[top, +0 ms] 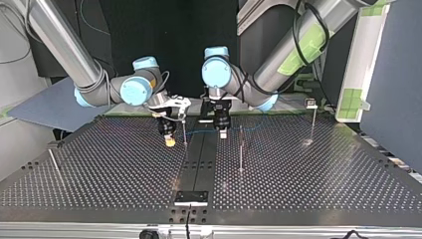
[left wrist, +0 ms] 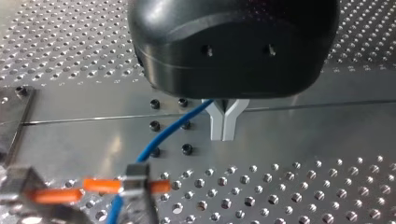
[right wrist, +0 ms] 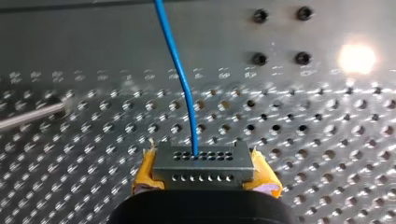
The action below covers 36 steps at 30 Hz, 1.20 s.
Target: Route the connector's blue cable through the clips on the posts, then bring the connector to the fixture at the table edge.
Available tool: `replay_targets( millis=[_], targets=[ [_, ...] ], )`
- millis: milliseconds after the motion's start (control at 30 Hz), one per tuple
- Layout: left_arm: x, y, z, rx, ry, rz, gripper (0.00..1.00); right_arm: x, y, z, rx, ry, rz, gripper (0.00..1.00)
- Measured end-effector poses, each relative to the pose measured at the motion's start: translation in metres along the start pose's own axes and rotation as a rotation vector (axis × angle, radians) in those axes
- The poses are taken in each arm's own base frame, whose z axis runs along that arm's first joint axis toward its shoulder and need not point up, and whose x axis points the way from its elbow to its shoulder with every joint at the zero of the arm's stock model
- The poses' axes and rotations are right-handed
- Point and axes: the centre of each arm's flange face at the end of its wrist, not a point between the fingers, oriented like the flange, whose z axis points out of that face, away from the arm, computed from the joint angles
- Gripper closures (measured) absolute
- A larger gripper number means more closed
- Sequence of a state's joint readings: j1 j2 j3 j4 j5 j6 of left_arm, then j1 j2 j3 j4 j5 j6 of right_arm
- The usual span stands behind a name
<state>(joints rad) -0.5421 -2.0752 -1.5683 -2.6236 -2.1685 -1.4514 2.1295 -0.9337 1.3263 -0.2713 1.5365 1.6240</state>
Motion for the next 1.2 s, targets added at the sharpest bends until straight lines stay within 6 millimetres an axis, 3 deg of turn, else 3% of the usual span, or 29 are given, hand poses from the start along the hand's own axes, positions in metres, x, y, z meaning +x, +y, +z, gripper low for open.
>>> replay_targets(
  millis=[167, 433, 1200],
  targets=[
    [0.008, -0.004, -0.003, 0.007, 0.006, 0.004, 1.0, -0.007, -0.001, -0.006, -0.021, -0.038, -0.011, 1.0],
    [0.039, -0.018, -0.009, 0.018, 0.037, 0.013, 1.0, -0.019, 0.006, -0.017, -0.042, -0.055, -0.014, 1.0],
    [0.058, -0.036, -0.045, 0.052, 0.05, -0.014, 1.0, -0.039, 0.004, -0.066, -0.045, -0.06, -0.008, 1.0]
  ],
)
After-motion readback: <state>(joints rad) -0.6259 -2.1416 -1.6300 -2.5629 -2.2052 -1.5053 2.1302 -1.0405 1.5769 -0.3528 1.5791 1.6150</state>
